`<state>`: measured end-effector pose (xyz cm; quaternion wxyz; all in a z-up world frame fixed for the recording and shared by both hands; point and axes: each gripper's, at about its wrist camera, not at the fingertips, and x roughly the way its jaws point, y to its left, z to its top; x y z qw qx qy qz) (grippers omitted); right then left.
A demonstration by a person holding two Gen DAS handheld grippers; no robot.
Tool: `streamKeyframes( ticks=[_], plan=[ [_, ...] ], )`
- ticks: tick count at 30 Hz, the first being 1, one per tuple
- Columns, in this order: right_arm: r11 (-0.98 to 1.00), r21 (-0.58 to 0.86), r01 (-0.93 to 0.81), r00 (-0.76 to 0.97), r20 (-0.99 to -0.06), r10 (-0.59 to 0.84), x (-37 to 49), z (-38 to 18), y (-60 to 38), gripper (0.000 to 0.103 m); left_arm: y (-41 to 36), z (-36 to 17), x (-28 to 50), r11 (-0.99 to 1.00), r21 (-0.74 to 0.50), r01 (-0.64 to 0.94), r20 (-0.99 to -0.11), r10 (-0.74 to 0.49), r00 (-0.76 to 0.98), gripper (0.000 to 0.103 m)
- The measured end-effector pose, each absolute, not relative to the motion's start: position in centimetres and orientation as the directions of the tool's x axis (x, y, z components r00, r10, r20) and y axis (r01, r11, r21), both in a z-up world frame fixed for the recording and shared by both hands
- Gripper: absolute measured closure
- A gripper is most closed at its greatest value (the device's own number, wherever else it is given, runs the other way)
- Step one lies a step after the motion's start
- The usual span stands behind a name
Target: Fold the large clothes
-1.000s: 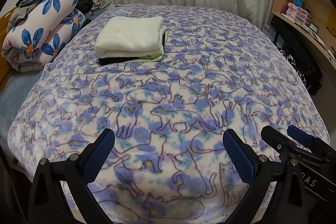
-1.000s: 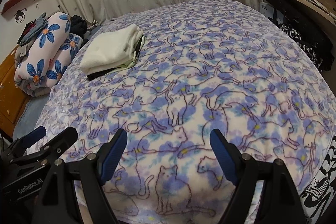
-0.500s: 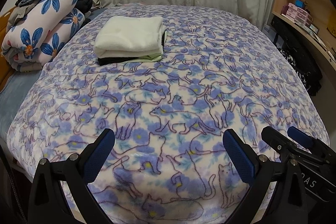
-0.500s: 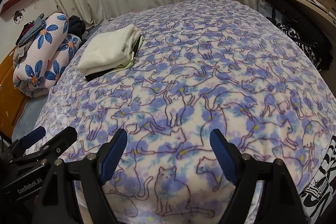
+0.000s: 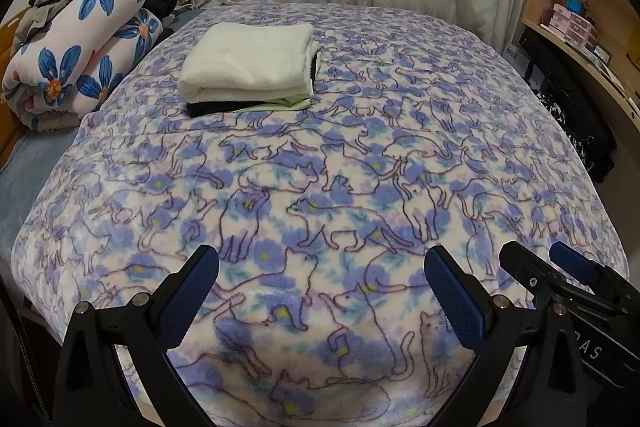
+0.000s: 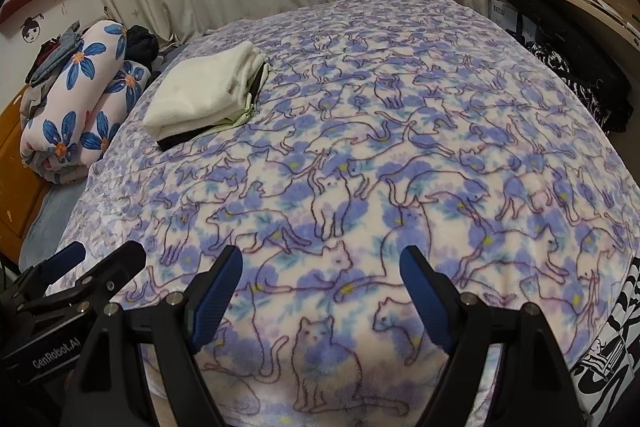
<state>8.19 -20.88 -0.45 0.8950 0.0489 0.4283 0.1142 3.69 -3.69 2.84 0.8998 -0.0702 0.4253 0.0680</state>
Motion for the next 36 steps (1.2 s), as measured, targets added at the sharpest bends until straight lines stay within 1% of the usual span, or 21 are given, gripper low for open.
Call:
streamKeyframes(
  ticks=[36],
  plan=[
    [0.975,0.165,-0.149,0.590,-0.776,0.222,8.2,-1.7,-20.5,0.022,-3.2,1.0,3.7,0.979,-0.080,-0.187,-0.798,0.050,0.600,0.001]
  ],
)
